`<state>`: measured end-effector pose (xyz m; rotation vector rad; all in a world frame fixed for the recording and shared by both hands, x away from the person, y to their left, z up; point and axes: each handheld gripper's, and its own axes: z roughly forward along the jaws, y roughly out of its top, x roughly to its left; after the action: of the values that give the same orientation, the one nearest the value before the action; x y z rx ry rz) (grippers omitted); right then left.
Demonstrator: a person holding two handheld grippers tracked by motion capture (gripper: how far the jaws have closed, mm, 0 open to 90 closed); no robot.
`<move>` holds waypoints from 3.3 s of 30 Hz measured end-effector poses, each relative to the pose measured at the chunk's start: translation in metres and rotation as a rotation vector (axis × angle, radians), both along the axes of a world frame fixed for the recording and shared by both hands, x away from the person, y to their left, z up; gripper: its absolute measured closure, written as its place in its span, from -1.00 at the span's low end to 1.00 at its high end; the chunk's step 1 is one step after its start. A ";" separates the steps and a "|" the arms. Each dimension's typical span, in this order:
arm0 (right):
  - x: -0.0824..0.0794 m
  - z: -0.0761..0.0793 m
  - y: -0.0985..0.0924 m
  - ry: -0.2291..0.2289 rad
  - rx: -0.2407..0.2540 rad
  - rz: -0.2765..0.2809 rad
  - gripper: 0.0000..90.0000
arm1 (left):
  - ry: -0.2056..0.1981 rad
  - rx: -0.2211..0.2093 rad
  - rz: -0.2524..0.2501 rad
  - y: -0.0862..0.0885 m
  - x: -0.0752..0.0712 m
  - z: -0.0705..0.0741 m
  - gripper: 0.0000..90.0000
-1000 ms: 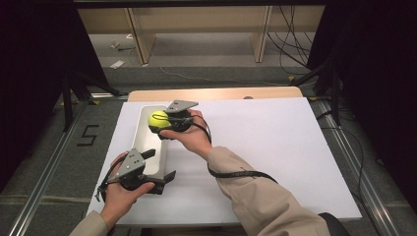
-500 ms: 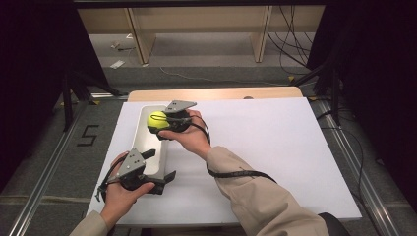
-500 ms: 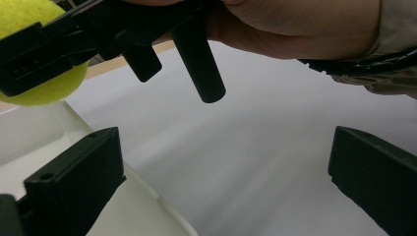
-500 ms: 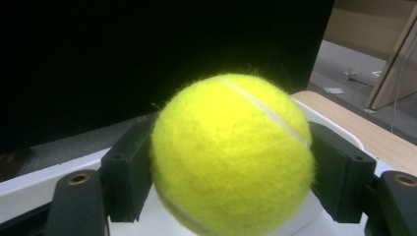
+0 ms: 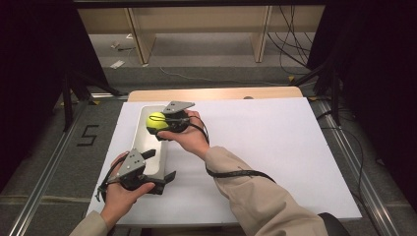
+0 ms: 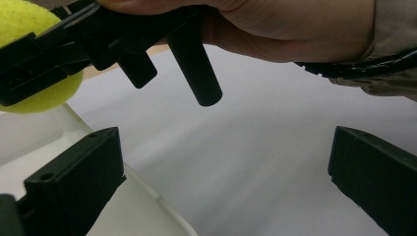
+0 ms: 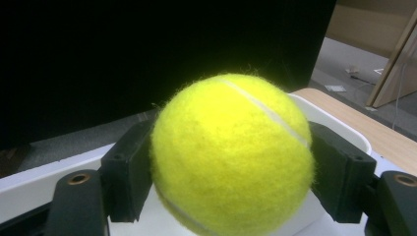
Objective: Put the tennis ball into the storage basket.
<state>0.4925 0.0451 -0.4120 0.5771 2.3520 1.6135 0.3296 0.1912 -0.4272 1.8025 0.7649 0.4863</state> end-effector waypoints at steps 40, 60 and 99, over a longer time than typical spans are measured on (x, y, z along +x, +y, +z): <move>0.000 0.001 0.013 -0.001 -0.018 0.023 -0.39 | -0.003 0.007 0.000 0.000 -0.001 0.000 -1.00; 0.000 -0.001 0.020 0.005 -0.030 0.034 -0.39 | -0.004 0.007 0.001 0.000 -0.001 0.000 -1.00; 0.005 -0.016 0.033 0.052 -0.086 0.073 -0.40 | -0.005 0.005 0.000 0.000 -0.001 0.000 -1.00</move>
<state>0.4971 0.0780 -0.4279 0.5271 2.4937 1.5354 0.3287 0.1912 -0.4268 1.8057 0.7606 0.4932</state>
